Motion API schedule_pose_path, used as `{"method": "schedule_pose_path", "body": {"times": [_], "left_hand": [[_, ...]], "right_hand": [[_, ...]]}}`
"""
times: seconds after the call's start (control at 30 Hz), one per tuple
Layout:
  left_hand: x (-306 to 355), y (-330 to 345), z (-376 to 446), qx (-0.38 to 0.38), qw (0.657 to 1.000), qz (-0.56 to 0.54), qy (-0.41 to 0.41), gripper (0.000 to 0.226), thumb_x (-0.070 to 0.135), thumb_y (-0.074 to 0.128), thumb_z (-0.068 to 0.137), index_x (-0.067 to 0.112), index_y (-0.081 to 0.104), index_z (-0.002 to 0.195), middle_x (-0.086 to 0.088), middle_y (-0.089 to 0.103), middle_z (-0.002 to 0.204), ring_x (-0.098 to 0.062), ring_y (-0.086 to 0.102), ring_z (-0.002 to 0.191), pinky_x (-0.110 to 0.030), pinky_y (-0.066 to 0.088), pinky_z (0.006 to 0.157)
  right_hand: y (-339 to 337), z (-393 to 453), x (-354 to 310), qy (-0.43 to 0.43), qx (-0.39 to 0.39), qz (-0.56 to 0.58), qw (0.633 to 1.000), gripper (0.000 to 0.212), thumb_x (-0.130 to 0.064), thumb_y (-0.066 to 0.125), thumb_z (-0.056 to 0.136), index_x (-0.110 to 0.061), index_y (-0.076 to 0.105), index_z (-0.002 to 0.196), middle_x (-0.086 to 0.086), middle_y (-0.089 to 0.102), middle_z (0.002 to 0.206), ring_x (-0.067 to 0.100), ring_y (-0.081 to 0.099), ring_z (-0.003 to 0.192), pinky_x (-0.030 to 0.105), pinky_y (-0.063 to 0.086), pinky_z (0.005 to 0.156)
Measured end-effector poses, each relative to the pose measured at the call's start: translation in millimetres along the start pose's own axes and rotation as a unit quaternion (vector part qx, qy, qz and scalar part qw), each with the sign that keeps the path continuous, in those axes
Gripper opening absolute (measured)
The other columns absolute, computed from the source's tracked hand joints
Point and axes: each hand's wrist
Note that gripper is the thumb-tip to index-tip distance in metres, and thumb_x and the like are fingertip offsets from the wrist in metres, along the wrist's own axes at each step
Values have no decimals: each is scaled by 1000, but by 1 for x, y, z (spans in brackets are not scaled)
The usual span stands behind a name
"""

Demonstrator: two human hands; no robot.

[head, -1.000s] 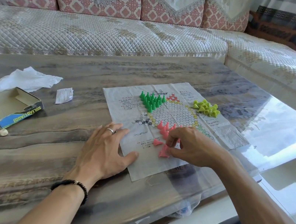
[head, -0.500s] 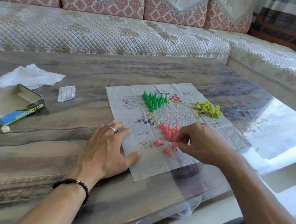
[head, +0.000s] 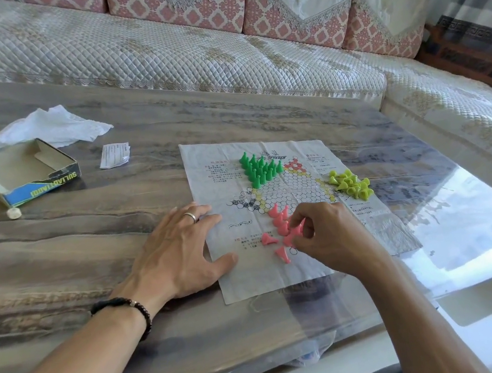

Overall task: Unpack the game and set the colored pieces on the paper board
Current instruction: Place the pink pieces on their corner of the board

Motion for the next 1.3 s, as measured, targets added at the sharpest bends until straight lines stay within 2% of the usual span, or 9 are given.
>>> {"method": "schedule_pose_path", "body": {"times": [0.1,0.2,0.33,0.53,0.67,0.77,0.9,1.07,1.3], "left_hand": [[0,0,0,-4,1000,2,0,97,80,26,61,29,39,143,9,28,154,-9,17,143,-30,10,118],[-1,0,1,-7,1000,4,2,98,81,25,61,28,39,143,8,28,154,-9,18,143,-32,11,119],[-1,0,1,-7,1000,6,3,99,82,24,61,28,40,143,8,28,154,-10,18,143,-32,11,119],[-1,0,0,-8,1000,6,0,98,82,26,62,28,40,142,8,29,154,-10,19,143,-32,12,119],[-1,-2,-1,-9,1000,0,0,96,81,28,63,28,39,142,8,29,154,-10,18,143,-31,9,118],[0,-2,-1,-8,1000,-2,2,95,79,29,63,28,39,142,8,28,154,-10,18,143,-30,8,118],[-1,-1,0,-8,1000,0,3,96,80,27,62,28,40,142,8,29,153,-10,20,142,-31,10,118],[-1,0,1,-3,1000,2,5,98,80,27,60,27,42,141,6,33,152,-11,24,141,-31,12,118],[1,-3,0,-2,1000,-2,2,99,79,26,58,28,41,141,8,32,152,-11,23,140,-27,11,115]], "right_hand": [[-2,-1,-4,-23,42,18,999,12,-15,66,81,-20,68,91,-11,58,71,1,55,64,13,43,56],[5,2,-14,-61,41,-6,997,17,-28,67,82,-24,71,97,-12,56,87,9,55,83,31,49,71],[12,10,-26,-69,10,-69,995,26,-40,66,85,-27,70,107,-11,56,102,10,41,98,29,33,82],[15,17,-31,-59,-14,-79,995,20,-41,67,85,-30,70,101,-11,62,108,10,41,103,33,26,84],[16,18,-34,-84,0,-63,994,12,-33,62,88,-29,67,99,-14,68,97,11,45,98,34,26,83],[10,15,-29,-76,8,-11,997,9,-24,62,86,-24,68,93,-15,65,82,11,58,86,36,41,87],[-3,5,-12,-50,8,34,998,6,-20,65,86,-18,70,89,-13,65,75,1,58,67,16,46,62],[-16,-7,13,13,-18,41,999,8,-24,73,82,-18,73,77,-9,64,62,4,54,53,16,44,51],[-6,-9,16,43,-75,-11,996,1,-16,72,78,-15,72,79,-6,64,68,7,57,63,17,43,54]]}}
Point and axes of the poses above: each hand's wrist, its own z-axis towards the middle knuckle, its own y-axis out of the palm, x = y × z
